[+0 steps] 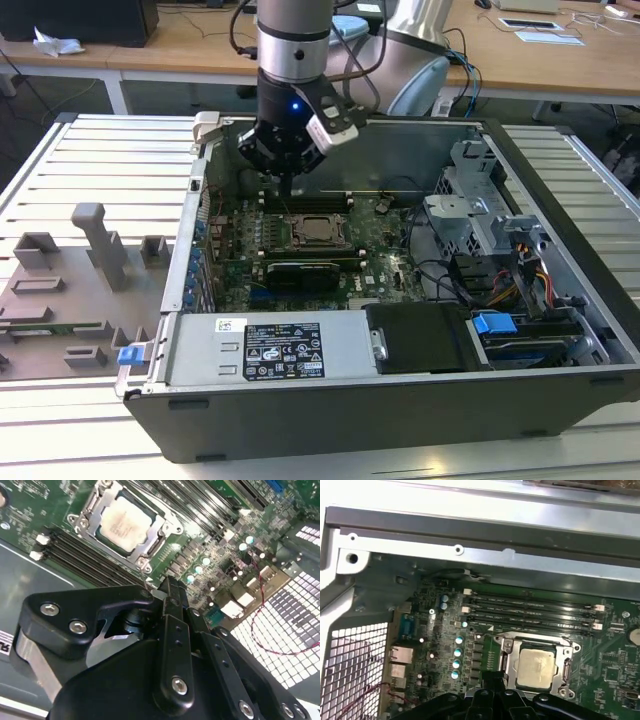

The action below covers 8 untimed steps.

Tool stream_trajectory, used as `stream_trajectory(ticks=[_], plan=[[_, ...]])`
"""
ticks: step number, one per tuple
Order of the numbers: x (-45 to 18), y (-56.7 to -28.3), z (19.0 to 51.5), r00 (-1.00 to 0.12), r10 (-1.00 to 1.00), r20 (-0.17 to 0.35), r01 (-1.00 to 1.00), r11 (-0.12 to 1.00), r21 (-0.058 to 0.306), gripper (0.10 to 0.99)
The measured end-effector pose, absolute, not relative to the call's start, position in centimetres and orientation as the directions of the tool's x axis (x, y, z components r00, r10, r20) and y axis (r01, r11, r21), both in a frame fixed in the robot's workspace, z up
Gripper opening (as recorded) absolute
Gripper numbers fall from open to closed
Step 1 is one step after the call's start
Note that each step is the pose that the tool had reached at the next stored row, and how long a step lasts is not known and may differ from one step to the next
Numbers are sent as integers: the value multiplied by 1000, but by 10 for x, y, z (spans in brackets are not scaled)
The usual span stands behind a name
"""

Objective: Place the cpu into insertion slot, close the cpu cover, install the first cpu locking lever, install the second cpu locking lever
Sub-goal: 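Install the first cpu locking lever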

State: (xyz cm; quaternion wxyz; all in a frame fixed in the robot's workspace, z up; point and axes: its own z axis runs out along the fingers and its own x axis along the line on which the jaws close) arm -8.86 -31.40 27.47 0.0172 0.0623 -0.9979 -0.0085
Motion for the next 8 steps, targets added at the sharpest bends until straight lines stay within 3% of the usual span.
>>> stream_trajectory(ticks=[8], plan=[[-109,-300,266,-992,-125,33,-124,992,21,106]])
